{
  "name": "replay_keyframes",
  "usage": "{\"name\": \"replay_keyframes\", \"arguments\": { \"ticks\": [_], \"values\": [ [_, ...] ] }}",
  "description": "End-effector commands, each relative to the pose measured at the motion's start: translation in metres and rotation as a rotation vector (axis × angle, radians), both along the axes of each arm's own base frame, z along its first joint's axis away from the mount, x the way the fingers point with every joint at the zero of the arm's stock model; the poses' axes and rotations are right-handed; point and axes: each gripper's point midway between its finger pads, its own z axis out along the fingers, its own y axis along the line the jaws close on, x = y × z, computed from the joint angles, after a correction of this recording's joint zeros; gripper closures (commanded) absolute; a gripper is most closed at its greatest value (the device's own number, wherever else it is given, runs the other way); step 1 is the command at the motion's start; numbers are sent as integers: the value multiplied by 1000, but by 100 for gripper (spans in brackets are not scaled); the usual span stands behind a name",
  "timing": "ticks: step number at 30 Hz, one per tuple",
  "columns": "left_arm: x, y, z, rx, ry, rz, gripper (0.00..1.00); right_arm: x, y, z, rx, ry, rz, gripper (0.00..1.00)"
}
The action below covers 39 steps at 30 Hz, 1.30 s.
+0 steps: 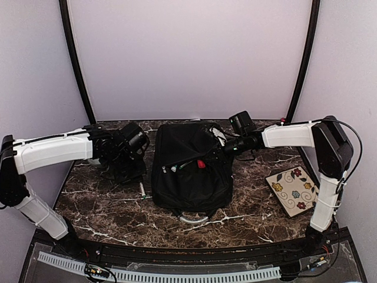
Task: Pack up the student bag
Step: Place the pen in the lower front pocket of the bag.
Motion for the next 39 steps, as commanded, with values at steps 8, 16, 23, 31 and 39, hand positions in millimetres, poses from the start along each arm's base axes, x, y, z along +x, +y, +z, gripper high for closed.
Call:
{"name": "replay_keyframes", "arguments": {
  "ticks": [8,16,23,31,39],
  "values": [
    [-3,-140,73,-429,-369,-630,100,-8,16,7,39,8,51,98],
    [-17,-185,48,-552,-245,-758,100,-8,15,10,39,-2,48,98],
    [-5,-192,19,-482,-164,-729,100,-8,15,12,42,-6,51,98],
    [40,-182,-6,-552,-116,-525,100,-9,15,13,42,-9,51,98],
    [72,-174,-20,-478,-139,-439,100,-8,13,18,46,-22,48,98]
  ]
}}
